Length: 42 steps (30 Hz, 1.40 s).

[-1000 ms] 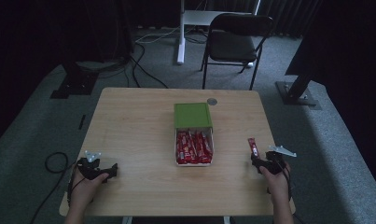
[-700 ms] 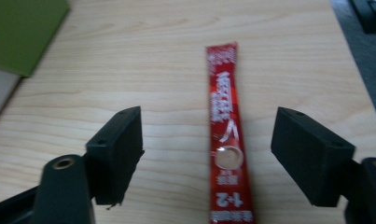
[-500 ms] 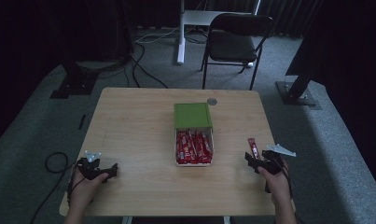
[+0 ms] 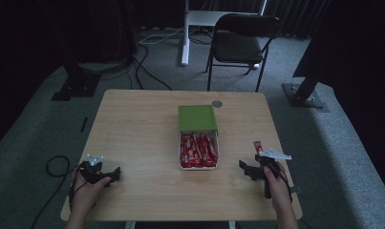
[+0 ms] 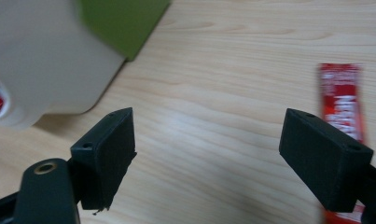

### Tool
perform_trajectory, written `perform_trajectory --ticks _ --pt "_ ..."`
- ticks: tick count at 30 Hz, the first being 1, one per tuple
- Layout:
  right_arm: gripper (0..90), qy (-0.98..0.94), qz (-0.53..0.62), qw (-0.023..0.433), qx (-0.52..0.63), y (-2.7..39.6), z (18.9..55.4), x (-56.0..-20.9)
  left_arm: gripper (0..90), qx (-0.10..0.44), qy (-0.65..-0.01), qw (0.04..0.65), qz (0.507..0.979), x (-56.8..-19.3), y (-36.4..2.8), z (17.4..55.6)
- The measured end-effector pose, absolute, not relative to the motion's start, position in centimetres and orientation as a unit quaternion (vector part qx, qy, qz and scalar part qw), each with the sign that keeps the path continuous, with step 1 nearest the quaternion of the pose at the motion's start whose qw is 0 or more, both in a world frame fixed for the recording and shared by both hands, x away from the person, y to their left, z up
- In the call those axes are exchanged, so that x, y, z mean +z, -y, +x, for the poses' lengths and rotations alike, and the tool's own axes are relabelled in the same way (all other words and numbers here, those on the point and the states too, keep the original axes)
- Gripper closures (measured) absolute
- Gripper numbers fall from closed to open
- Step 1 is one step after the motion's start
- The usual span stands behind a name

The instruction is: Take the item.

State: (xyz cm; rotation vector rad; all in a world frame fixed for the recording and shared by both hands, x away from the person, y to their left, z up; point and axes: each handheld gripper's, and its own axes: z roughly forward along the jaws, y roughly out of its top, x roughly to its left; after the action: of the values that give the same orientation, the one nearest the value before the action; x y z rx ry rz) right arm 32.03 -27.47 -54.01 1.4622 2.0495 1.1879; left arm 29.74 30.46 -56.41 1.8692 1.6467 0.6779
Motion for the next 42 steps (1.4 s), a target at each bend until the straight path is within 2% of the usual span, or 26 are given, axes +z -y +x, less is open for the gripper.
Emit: perform_trajectory --ticks 2,9,13,17,24,26,28,42 --pt "17.9 -0.729 0.512 0.164 0.423 26.8 32.1 -54.4 1.4 0.252 -0.613 0.276 0.696 -56.4 -30.5 29.7" --pt "17.4 -0.777 0.454 0.171 0.401 25.2 31.8 -55.4 1.4 0.252 -0.613 0.276 0.696 -56.4 -30.5 29.7" --pt "15.6 -0.789 0.441 0.15 0.401 24.3 31.8 -56.0 1.4 0.252 -0.613 0.276 0.696 -56.4 -30.5 29.7" --pt "15.6 -0.801 0.422 0.162 0.392 23.8 31.7 -56.4 1.4 0.252 -0.613 0.276 0.696 -56.4 -30.5 29.7" --pt "15.2 -0.821 0.39 0.154 0.388 23.1 31.4 -56.8 1.4 0.252 -0.613 0.276 0.696 -56.4 -30.5 29.7" --pt "17.8 -0.835 0.373 0.159 0.372 22.6 31.2 -56.9 1.4 0.252 -0.613 0.276 0.696 -56.4 -30.5 29.7" --pt "13.9 -0.84 0.366 0.161 0.367 22.4 31.1 -56.9 1.4 0.252 -0.613 0.276 0.696 -56.4 -30.5 29.7" --pt "12.4 -0.838 0.373 0.162 0.364 22.4 31.1 -57.0 1.4 0.252 -0.612 0.276 0.697 -56.4 -30.5 29.7"
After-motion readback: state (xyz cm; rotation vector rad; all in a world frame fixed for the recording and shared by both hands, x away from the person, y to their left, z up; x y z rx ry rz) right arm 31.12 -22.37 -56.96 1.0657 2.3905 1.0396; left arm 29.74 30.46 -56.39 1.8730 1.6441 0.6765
